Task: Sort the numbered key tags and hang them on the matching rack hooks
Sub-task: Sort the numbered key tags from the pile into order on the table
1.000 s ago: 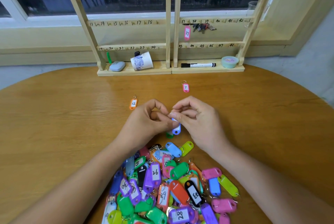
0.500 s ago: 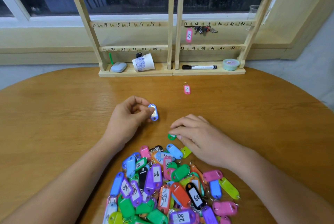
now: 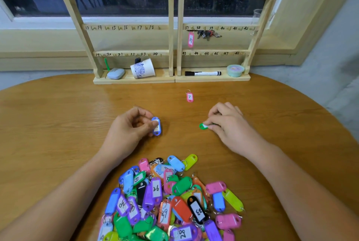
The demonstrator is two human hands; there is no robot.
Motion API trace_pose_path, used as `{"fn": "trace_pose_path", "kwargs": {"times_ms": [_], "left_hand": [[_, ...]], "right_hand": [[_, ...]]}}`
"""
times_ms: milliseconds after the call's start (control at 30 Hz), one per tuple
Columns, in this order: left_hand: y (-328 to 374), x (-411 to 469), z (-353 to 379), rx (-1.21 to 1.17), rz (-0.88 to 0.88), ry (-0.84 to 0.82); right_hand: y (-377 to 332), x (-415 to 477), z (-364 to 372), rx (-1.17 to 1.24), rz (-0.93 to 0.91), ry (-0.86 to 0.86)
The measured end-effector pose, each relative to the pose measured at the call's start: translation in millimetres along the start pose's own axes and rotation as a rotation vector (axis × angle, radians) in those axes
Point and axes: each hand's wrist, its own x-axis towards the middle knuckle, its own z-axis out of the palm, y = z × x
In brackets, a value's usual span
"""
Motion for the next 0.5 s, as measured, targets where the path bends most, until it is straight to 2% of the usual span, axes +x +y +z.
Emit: {"fn": "trace_pose_path", "kwargs": {"times_ms": [333, 500], "left_hand": [[-2.2, -0.8, -1.0, 0.03, 0.016, -0.043], [-2.0, -2.1, -0.2, 0.056, 0.025, -0.044]], "right_hand": [[7.3, -42.8, -1.5, -0.089, -0.132, 0.047], [-5.2, -49.6, -10.3, -0.117, -0.055, 0.141]]}}
